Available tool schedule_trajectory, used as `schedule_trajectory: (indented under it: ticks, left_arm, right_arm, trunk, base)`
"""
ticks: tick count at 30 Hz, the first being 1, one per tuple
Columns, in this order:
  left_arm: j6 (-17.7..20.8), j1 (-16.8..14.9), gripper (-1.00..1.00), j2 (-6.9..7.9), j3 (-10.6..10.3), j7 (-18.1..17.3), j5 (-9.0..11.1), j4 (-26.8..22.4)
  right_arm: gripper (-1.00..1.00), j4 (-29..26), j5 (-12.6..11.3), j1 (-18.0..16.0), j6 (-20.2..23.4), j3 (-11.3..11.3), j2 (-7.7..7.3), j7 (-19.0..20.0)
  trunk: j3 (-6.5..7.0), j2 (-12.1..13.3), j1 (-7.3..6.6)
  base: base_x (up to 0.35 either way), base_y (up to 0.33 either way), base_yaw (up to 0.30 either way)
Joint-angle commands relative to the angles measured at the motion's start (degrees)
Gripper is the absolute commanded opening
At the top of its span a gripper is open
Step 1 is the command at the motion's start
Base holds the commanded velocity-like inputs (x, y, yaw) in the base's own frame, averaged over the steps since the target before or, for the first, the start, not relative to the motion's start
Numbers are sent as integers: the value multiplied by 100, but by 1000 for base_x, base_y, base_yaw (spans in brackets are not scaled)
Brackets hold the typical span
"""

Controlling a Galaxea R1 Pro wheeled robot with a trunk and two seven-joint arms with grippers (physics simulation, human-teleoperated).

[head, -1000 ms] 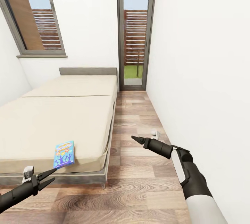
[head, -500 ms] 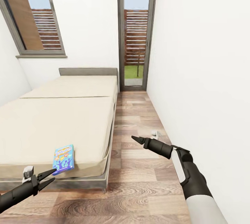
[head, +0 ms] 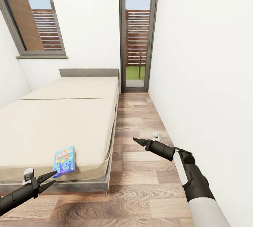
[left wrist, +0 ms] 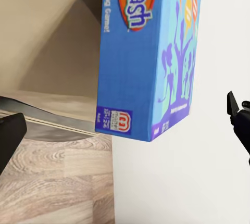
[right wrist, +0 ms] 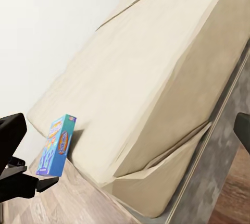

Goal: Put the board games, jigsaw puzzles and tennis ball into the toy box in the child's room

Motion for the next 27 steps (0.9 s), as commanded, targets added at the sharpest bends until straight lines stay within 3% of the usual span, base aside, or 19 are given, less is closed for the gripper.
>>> schedule_trajectory:
  ticks: [1,6,19,27]
  left_arm:
    - [49,-3,100,0,4,-10,12,1]
    - [52,-3,100,0,6,-10,12,1]
    - [53,-4,100,0,6,-10,13,1]
    - [53,-3,100,0,6,-11,13,1]
  right_arm:
    - [100,0,-18,-4,37,-15,5,13]
    - [100,0,-17,-4,35,-15,5,13]
    - [100,0,-15,-4,28,-15,5,13]
    - [100,1,-8,-4,28,-15,5,13]
  trunk:
    - [-5,-2,-1]
    - [-5,-2,-1]
    - [-293,-20,32]
    - [-293,-20,32]
  base:
    - [0,0,0]
    - [0,0,0]
    - [0,0,0]
    - [0,0,0]
